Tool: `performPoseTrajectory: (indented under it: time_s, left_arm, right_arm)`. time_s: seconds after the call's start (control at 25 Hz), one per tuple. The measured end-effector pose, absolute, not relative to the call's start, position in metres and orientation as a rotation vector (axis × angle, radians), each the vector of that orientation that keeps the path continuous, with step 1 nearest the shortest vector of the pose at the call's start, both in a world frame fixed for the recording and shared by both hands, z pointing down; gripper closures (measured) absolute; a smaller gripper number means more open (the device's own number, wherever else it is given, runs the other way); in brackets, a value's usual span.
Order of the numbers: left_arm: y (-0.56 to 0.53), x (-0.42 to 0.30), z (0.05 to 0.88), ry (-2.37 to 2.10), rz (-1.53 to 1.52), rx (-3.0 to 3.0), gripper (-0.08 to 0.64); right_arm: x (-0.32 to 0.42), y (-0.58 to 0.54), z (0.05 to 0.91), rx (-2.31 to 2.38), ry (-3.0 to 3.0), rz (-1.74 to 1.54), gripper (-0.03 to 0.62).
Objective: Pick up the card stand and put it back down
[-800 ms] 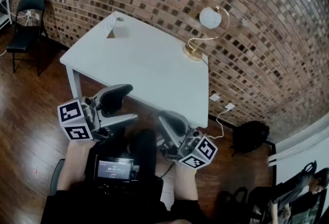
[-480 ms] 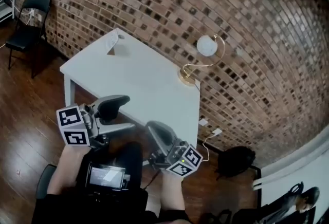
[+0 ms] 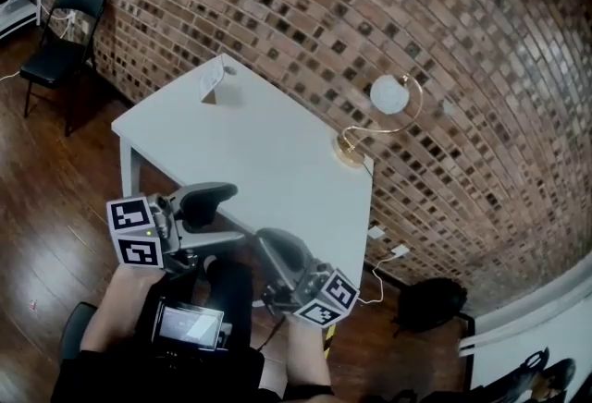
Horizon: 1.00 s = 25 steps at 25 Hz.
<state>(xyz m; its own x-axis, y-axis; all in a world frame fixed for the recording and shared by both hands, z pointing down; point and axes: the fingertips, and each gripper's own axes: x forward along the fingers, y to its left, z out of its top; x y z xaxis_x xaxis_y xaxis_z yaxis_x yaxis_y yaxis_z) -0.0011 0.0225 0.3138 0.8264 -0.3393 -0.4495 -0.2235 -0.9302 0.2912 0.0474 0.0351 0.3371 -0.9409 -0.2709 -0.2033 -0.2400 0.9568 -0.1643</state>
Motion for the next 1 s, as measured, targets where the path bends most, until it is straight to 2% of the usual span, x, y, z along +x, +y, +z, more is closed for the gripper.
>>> performPoseTrajectory:
  time_s: [0.52, 0.88, 1.0]
  left_arm:
    - [-0.065, -0.044, 0.346, -0.559, -0.801, 2.667, 0.199]
    - [-0.085, -0.073, 0.329, -0.65, -0.851, 2.695, 0.199]
    - [-0.094, -0.085, 0.321, -0.692, -0.869, 2.711, 0.199]
  right_arm:
    - [0.023, -0.067, 0.368, -0.391, 2.941, -0.315, 0.531]
    - [-0.001, -0.108, 0.36, -0.409, 2.989, -0.261, 0.531]
    - [-0.011, -0.127, 0.355, -0.408, 3.006, -0.243, 0.493]
